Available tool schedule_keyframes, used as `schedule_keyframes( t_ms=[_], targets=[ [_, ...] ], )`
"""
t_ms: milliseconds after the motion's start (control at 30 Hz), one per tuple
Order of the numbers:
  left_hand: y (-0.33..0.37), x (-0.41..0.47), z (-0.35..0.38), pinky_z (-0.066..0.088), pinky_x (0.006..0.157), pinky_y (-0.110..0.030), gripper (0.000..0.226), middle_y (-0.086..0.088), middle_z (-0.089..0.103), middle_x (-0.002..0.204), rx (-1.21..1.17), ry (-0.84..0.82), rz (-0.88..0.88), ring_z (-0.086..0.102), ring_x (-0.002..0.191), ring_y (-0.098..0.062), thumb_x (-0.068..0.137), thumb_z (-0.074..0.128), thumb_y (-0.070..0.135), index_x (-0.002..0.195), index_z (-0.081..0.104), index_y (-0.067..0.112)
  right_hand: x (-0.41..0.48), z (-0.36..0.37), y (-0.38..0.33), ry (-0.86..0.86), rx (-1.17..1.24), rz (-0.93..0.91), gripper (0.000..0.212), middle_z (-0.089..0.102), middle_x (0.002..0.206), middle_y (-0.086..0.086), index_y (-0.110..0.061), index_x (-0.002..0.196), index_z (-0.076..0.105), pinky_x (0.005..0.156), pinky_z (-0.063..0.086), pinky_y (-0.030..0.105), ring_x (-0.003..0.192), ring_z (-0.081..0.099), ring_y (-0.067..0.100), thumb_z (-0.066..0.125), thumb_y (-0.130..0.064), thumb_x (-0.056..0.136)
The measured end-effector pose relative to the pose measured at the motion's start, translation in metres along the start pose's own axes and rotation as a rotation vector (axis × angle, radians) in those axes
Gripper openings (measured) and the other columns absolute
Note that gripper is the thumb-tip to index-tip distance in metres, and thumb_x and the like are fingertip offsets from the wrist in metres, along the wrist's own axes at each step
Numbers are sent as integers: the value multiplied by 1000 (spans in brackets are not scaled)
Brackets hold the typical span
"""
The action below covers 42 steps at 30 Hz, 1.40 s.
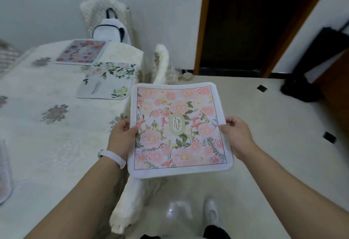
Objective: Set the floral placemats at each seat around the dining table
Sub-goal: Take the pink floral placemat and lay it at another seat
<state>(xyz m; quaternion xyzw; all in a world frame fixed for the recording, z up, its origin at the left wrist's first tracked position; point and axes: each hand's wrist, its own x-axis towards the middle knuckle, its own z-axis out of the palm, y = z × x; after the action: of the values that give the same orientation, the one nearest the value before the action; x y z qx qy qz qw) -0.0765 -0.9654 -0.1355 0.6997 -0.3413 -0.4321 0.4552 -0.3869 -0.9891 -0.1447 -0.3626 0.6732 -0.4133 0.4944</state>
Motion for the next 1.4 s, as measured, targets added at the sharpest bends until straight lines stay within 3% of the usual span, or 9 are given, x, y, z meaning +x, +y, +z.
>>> schedule_keyframes(
  t_ms=[100, 300, 433, 667, 933, 1100, 1233, 1333, 1400],
  targets=[
    [9, -4, 13, 52, 66, -34, 16, -6, 70, 84, -37, 132, -34, 67, 74, -25, 89, 59, 1, 85, 63, 16, 45, 3, -11, -126, -37, 3, 17, 70, 97, 13, -8, 100, 64, 78, 60, 45, 84, 70, 31, 56, 2, 89],
    [17, -14, -2, 51, 64, -33, 10, -5, 70, 84, -24, 348, -42, 68, 74, -23, 89, 61, 6, 88, 63, 16, 93, 45, -43, -382, -101, -41, 16, 69, 92, 11, -10, 96, 63, 67, 59, 38, 74, 68, 24, 56, 3, 90],
    [12, -25, -38, 54, 72, -38, 10, -6, 72, 86, -37, 498, -64, 69, 76, -25, 89, 62, 8, 87, 65, 17, 96, 98, -60, -552, -143, -40, 17, 70, 94, 13, -11, 96, 63, 70, 61, 44, 76, 69, 28, 55, 3, 91],
    [-28, -35, -90, 50, 61, -30, 13, -3, 69, 80, -150, 784, -156, 66, 70, -20, 90, 61, 6, 87, 63, 18, 85, 208, -77, -776, -330, -192, 19, 71, 89, 4, -20, 89, 62, 72, 61, 44, 80, 71, 26, 58, -1, 90],
    [-76, -16, -145, 45, 61, -30, 2, -4, 60, 71, -199, 902, -261, 58, 67, -21, 91, 61, 10, 90, 63, 11, 80, 315, -80, -899, -518, -230, 13, 71, 90, 2, -20, 93, 65, 68, 57, 37, 77, 68, 21, 59, -9, 89],
    [-102, -7, -181, 55, 73, -45, 6, -9, 69, 84, -251, 942, -332, 66, 79, -31, 91, 62, 11, 90, 65, 17, 69, 374, -75, -950, -601, -280, 11, 72, 86, 2, -21, 89, 64, 72, 59, 39, 77, 69, 23, 60, -10, 88],
    [-121, -9, -196, 55, 73, -43, 9, -11, 69, 88, -314, 990, -396, 66, 82, -33, 91, 61, 10, 100, 65, 11, 58, 408, -62, -991, -684, -296, 11, 71, 90, 2, -18, 94, 65, 71, 58, 36, 83, 69, 22, 60, -11, 88],
    [-135, -11, -202, 56, 78, -48, 7, -12, 69, 89, -348, 1003, -453, 67, 84, -35, 91, 61, 10, 93, 65, 15, 52, 431, -52, -1031, -741, -277, 15, 70, 94, 2, -15, 102, 65, 67, 55, 32, 84, 68, 22, 59, -11, 88],
    [-144, -9, -204, 56, 76, -45, 8, -12, 69, 90, -378, 1028, -480, 67, 84, -34, 90, 61, 10, 90, 64, 17, 52, 447, -45, -1055, -772, -253, 15, 71, 96, 5, -14, 102, 65, 72, 58, 37, 85, 69, 25, 58, -11, 89]
  ],
)
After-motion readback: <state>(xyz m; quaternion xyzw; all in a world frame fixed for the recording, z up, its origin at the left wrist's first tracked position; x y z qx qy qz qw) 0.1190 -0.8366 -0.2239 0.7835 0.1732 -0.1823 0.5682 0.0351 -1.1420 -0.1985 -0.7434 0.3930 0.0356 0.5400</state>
